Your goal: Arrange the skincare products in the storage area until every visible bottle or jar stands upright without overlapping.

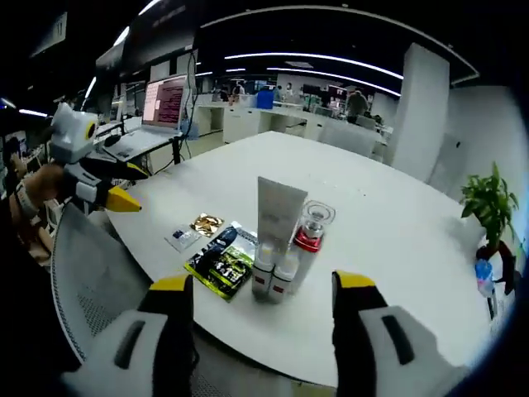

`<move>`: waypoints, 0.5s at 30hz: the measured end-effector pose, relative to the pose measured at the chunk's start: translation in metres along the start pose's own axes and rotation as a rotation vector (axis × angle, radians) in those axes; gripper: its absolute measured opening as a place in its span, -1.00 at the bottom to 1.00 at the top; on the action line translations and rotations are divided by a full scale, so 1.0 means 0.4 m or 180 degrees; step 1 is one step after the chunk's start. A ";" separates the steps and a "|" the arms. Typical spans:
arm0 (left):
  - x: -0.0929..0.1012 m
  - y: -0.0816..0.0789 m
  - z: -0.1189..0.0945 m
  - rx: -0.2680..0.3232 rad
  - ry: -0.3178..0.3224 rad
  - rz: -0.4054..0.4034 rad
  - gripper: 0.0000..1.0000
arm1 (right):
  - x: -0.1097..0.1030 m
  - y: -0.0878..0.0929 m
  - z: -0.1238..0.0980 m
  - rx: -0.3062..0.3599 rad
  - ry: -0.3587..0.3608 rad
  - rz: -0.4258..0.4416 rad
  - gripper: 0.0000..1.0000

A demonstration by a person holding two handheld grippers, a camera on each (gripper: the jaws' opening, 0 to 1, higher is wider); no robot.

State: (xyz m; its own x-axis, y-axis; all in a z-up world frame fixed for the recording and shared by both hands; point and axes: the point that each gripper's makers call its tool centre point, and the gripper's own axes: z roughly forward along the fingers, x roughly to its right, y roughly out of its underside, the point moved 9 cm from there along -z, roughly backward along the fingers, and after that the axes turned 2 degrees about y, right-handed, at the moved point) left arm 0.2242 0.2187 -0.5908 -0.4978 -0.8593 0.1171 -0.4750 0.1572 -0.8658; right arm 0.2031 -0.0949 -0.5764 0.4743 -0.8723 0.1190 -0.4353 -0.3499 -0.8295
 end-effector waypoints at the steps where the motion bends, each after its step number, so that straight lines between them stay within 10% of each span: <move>1: 0.004 -0.005 -0.003 0.0030 0.0007 -0.0033 0.38 | 0.002 0.003 0.000 -0.0019 0.0000 0.0017 0.54; 15: 0.050 -0.017 0.005 0.0179 -0.0313 -0.0156 0.67 | 0.054 0.026 -0.012 0.0029 -0.0206 -0.0027 0.99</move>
State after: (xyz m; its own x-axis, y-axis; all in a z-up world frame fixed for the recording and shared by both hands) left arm 0.2190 0.1992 -0.5836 -0.4001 -0.9093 0.1141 -0.4543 0.0887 -0.8864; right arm 0.2052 -0.1189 -0.5797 0.5265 -0.8453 0.0907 -0.4243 -0.3537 -0.8336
